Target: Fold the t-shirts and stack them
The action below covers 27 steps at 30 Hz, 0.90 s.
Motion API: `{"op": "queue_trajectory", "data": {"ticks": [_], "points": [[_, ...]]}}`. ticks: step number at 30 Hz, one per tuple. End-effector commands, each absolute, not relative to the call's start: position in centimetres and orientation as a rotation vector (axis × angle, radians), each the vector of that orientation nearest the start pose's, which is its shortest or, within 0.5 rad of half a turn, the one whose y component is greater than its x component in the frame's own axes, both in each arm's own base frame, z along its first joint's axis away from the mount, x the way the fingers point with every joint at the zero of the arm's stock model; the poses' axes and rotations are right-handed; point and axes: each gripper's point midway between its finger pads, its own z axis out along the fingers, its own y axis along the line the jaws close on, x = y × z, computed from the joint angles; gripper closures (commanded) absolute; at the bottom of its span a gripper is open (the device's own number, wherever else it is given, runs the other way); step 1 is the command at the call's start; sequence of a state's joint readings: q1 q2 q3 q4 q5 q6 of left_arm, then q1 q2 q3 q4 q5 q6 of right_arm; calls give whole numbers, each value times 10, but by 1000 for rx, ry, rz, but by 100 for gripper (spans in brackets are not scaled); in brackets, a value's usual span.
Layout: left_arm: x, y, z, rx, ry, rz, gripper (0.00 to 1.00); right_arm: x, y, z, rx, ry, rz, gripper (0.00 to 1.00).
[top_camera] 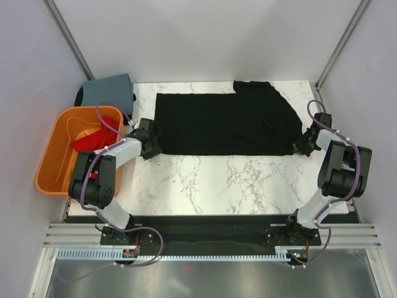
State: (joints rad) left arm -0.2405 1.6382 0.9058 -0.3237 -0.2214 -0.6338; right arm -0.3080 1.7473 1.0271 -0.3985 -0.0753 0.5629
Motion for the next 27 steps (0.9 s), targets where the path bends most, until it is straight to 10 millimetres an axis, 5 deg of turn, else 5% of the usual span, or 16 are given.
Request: {"op": "queue_trajectory", "data": {"ticks": [1,23,27], "points": [[373,-68,33,-552,2448,-17,52,360,-77,14,1109,2461,192,100],[387,-80,46,-492,2312,-228,46,361,-74,9,1109,2474,216,100],[395,-74,44,-536,2307,-237,65,361,-74,6,1113,2477,216,100]]}}
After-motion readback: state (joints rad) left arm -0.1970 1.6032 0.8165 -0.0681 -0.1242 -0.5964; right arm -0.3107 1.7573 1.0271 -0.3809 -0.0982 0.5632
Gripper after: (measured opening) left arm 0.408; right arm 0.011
